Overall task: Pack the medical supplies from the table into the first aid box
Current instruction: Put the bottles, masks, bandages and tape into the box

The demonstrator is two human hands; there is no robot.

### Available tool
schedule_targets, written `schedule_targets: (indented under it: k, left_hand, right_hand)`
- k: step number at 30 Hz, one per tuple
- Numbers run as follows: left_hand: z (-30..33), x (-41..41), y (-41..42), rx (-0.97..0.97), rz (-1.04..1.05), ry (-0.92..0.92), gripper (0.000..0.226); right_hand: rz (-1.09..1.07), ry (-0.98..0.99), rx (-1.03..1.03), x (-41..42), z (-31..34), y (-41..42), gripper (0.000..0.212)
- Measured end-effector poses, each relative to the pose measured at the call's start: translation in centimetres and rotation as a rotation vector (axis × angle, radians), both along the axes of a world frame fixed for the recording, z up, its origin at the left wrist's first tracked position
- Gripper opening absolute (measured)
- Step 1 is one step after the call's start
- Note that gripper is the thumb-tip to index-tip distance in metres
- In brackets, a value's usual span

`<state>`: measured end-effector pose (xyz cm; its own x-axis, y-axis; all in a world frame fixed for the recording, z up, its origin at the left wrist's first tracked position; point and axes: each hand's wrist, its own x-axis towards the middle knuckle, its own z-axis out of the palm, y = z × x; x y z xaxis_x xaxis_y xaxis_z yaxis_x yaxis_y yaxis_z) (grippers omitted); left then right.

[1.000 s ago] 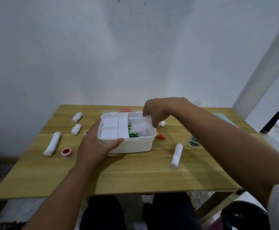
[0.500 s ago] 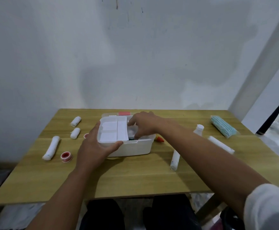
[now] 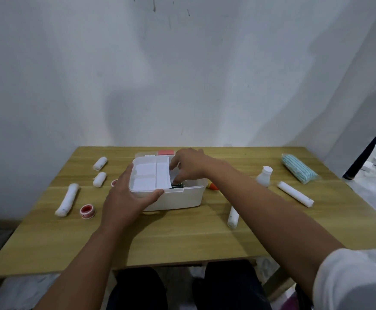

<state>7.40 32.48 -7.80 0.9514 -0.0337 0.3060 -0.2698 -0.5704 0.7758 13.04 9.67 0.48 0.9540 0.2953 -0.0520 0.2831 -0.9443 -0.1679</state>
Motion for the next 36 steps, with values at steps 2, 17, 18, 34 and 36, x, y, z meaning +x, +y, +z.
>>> schedule_targets:
  k: [2,17,18,34,36]
  left_hand:
    - [0.0,0.1,0.1,0.002,-0.001,0.006,0.127]
    - [0.4,-0.1,-0.2,0.018,-0.002,-0.010,0.115]
    - [0.3,-0.1,-0.2,0.025,-0.002,-0.015,0.113]
    - [0.1,0.3,0.1,0.039,-0.026,0.006,0.127]
    - [0.0,0.4,0.1,0.034,-0.024,0.003,0.128]
  right_hand:
    - [-0.007,-0.013,0.035,0.0,-0.3,0.1,0.048]
    - [-0.092,-0.208,0.393,-1.5,3.0,-5.6,0.036]
    - [-0.126,-0.268,0.432,-1.6,3.7,-7.1,0.031]
    - [-0.969,-0.010,0.100,-7.4,-2.5,-31.4,0.057]
    - [-0.983,0.023,0.097,-7.8,-4.6,-32.0,0.058]
